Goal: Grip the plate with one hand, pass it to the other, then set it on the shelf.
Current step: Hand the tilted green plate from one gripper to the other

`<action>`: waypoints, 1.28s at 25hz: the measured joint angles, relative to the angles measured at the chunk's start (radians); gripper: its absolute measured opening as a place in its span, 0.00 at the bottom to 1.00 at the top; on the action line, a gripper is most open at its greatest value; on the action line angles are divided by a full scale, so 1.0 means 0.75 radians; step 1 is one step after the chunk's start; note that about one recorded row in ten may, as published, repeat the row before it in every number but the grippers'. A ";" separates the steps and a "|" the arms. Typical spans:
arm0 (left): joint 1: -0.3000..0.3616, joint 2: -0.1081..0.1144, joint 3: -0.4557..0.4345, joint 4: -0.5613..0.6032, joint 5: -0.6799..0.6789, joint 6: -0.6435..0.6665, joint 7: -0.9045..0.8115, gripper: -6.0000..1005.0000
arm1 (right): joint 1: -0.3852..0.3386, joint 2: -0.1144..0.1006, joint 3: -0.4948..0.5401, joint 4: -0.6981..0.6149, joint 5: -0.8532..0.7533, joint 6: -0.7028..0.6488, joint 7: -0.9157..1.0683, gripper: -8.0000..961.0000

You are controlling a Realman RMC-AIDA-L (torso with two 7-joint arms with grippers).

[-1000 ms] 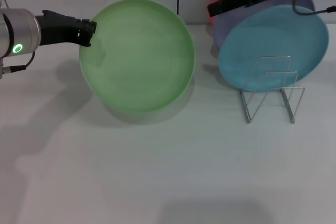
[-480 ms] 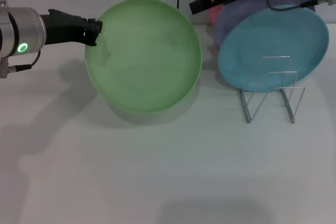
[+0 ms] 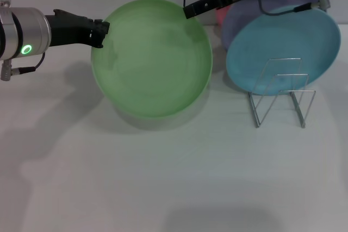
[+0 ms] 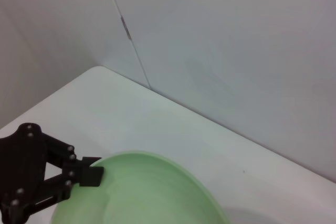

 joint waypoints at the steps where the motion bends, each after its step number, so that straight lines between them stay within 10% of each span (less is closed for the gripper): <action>1: 0.001 0.000 0.001 -0.001 0.000 0.000 0.000 0.04 | 0.003 0.001 -0.001 0.010 0.000 0.008 -0.001 0.87; 32: 0.000 0.003 0.001 -0.010 -0.026 -0.015 0.000 0.04 | 0.059 0.022 -0.055 0.125 -0.010 0.120 -0.034 0.87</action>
